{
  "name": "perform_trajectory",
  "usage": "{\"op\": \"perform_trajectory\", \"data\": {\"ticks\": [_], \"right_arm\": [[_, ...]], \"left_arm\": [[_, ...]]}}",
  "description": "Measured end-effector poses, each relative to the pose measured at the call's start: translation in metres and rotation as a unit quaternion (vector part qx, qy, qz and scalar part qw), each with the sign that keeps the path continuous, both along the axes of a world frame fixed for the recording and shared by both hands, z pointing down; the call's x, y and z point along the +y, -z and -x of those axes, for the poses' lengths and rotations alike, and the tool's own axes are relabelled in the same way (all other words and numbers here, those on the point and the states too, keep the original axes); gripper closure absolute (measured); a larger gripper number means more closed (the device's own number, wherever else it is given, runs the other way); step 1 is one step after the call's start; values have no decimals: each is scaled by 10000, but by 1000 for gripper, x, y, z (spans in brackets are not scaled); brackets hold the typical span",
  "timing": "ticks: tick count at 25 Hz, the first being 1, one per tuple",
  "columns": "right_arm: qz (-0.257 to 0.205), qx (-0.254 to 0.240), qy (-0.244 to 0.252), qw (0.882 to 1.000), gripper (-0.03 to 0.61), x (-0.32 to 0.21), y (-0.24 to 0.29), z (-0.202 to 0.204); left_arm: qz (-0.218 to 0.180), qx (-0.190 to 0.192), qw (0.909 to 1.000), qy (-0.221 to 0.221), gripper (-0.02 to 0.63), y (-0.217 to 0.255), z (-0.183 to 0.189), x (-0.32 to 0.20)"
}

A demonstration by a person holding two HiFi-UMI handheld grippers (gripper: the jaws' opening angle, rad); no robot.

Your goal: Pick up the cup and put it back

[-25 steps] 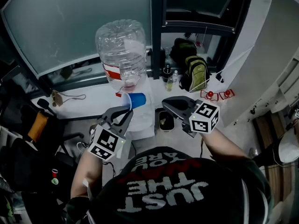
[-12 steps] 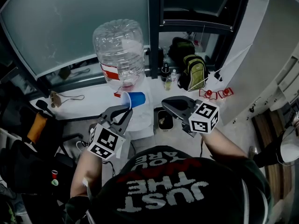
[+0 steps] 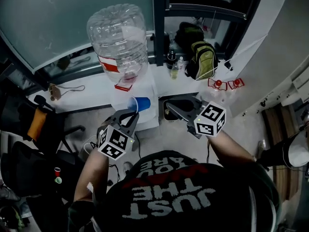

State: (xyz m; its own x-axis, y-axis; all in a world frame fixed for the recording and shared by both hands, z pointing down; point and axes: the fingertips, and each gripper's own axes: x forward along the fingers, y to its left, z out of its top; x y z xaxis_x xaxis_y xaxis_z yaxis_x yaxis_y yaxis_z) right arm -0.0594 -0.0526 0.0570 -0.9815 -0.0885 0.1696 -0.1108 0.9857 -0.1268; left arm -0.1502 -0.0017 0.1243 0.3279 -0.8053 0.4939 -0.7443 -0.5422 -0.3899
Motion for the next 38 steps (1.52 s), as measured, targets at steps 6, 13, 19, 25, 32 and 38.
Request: {"op": "perform_trajectory", "data": {"ticks": [6, 13, 19, 25, 32, 38], "right_arm": [[349, 149, -167, 9991, 546, -29, -73, 2], [522, 455, -295, 9972, 545, -61, -180, 10], [516, 782, -220, 9954, 545, -70, -321, 8], [721, 1070, -144, 9915, 545, -66, -487, -5], [752, 1226, -132, 9895, 545, -68, -643, -6], [653, 1292, 42, 9895, 545, -67, -726, 16]], "left_arm": [[966, -212, 9951, -19, 600, -105, -7, -25], [2035, -397, 9783, 35, 600, -256, -14, -55], [2760, -778, 9580, -85, 600, -431, -18, -55], [3207, -1291, 9383, 92, 600, -624, -1, -54], [3158, -1983, 9276, 246, 600, -776, 33, -58], [2951, -2315, 9264, 326, 600, -842, 54, -105]]}}
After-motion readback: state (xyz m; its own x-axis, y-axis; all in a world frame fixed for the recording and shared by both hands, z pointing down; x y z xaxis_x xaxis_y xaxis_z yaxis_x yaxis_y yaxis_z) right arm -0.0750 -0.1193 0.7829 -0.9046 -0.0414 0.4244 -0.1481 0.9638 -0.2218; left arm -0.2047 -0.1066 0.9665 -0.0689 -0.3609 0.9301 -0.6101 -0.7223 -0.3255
